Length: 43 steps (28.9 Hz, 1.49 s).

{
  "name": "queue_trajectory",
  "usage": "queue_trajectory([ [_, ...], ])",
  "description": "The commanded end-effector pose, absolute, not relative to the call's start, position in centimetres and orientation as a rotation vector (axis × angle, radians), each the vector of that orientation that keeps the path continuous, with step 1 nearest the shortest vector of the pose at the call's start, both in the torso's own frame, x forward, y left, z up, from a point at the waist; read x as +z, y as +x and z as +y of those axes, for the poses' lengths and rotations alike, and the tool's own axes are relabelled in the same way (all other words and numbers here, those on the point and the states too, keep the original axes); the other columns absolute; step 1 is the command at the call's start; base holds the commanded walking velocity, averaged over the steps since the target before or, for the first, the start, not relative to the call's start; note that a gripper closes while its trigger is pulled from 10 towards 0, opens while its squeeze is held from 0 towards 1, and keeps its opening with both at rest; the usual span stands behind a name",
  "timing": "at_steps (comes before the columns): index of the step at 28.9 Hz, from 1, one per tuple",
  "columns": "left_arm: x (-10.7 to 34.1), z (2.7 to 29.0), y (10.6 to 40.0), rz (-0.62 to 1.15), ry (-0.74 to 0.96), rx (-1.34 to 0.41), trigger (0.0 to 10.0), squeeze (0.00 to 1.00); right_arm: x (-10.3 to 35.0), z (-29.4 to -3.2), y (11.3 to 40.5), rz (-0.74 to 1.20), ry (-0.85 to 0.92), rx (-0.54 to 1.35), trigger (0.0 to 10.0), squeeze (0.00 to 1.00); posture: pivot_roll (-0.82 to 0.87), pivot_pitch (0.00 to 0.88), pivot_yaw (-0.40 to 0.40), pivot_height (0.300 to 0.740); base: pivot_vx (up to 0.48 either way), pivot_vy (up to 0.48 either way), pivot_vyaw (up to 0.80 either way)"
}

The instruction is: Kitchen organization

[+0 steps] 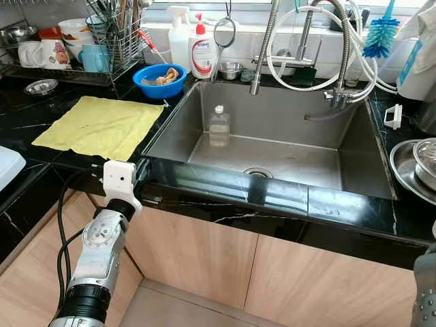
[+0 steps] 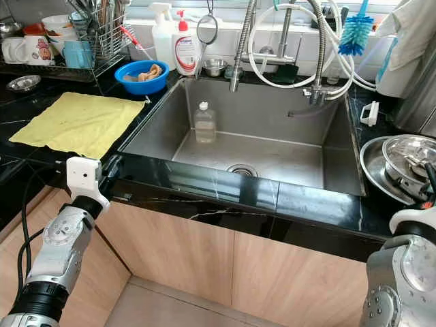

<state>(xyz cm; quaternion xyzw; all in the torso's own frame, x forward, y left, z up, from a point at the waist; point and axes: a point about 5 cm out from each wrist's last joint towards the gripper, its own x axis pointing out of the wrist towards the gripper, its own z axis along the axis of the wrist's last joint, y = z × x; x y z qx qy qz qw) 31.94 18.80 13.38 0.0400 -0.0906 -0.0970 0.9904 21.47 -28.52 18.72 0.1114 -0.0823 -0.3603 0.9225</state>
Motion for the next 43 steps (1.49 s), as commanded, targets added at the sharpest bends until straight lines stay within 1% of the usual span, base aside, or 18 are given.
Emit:
queue_trajectory([
  [1, 13.4, 18.5, 32.1, -0.176, 0.107, -0.214, 10.0, 0.00, 17.2, -28.7, 21.4, -0.081, 0.239, -0.758, 10.0, 0.00, -0.06, 0.000, 0.038, 0.740, 0.000, 0.000, 0.00],
  [3, 13.4, 18.5, 32.1, -0.176, 0.107, -0.215, 10.0, 0.00, 16.9, -28.7, 21.4, -0.068, 0.239, -0.756, 10.0, 0.00, -0.06, 0.000, 0.038, 0.740, 0.000, 0.000, 0.00],
  [4, 13.4, 18.5, 32.1, -0.176, 0.107, -0.216, 10.0, 0.00, 16.8, -28.7, 21.4, -0.065, 0.241, -0.755, 10.0, 1.00, -0.06, 0.000, 0.038, 0.740, 0.000, 0.000, 0.00],
  [12, 13.4, 18.6, 32.0, -0.175, 0.108, -0.213, 10.0, 0.00, 17.0, -28.6, 21.5, -0.063, 0.238, -0.744, 10.0, 1.00, -0.05, 0.000, 0.037, 0.740, 0.000, 0.000, 0.00],
  [17, 13.4, 18.6, 32.0, -0.176, 0.107, -0.210, 10.0, 0.00, 17.9, -28.4, 21.6, -0.104, 0.171, -0.710, 10.0, 1.00, -0.06, 0.000, 0.036, 0.740, 0.000, 0.000, 0.00],
  [18, 13.4, 18.6, 32.0, -0.176, 0.106, -0.211, 10.0, 0.00, 18.3, -28.3, 21.6, -0.125, 0.147, -0.700, 10.0, 0.00, -0.05, 0.000, 0.035, 0.740, 0.000, 0.000, 0.00],
  [20, 13.4, 18.6, 32.0, -0.175, 0.106, -0.211, 10.0, 0.00, 19.4, -27.8, 21.6, -0.180, 0.098, -0.684, 10.0, 0.00, -0.06, 0.000, 0.036, 0.740, 0.000, 0.000, 0.00],
  [26, 13.3, 18.5, 32.0, -0.172, 0.106, -0.213, 10.0, 0.00, 20.5, -27.1, 21.6, -0.251, 0.061, -0.644, 10.0, 0.00, -0.06, 0.000, 0.039, 0.740, 0.000, 0.000, 0.00],
  [28, 13.2, 18.5, 32.0, -0.170, 0.105, -0.213, 10.0, 0.00, 20.3, -27.0, 21.7, -0.234, 0.062, -0.641, 10.0, 0.00, -0.06, 0.000, 0.038, 0.740, 0.000, 0.000, 0.00],
  [33, 13.2, 18.5, 32.0, -0.167, 0.105, -0.213, 10.0, 0.00, 19.4, -27.7, 21.2, -0.191, 0.074, -0.706, 10.0, 0.00, -0.06, 0.000, 0.037, 0.740, 0.000, 0.000, 0.00],
  [43, 13.1, 18.5, 31.9, -0.165, 0.105, -0.213, 10.0, 0.00, 17.6, -28.3, 20.6, -0.100, 0.110, -0.779, 10.0, 0.00, -0.06, 0.000, 0.038, 0.740, 0.000, 0.000, 0.00],
])
